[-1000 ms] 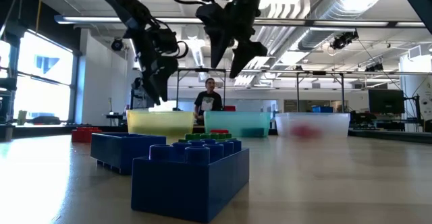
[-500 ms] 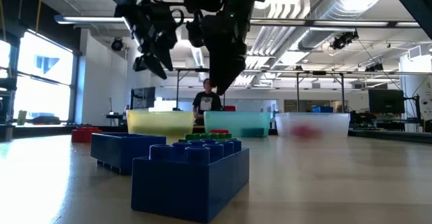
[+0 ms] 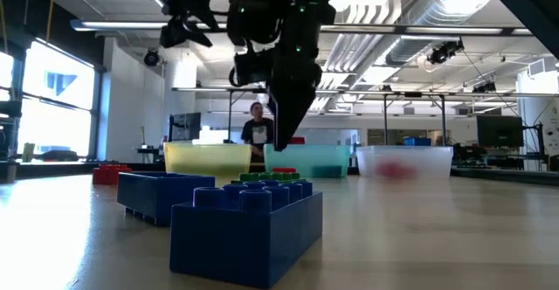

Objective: Sort & place blocks by color
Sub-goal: Put the red game piece into the white bin

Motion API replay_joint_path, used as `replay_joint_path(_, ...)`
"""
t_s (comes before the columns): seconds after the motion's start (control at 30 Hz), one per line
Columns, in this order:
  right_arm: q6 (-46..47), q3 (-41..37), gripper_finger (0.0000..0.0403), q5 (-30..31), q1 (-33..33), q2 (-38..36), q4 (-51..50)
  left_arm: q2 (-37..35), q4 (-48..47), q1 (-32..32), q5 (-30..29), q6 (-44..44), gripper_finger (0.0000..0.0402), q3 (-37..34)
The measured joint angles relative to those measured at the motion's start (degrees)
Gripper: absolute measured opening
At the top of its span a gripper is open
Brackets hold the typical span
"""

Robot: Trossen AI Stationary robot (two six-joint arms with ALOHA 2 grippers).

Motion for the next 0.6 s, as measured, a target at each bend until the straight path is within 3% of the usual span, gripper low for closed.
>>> replay_joint_path(0.43,-1.0,0.0,0.0261,2.2,0.0,6.1,1.6,-4.6,0.0,-1.9,-0.2,-3.8,0.0181,0.0)
replay_joint_path(0.6,0.7,0.0,0.0212,2.3,-0.1,6.1,2.0,-4.7,-0.1,-1.9,-0.2,-4.0,0.0181,0.0)
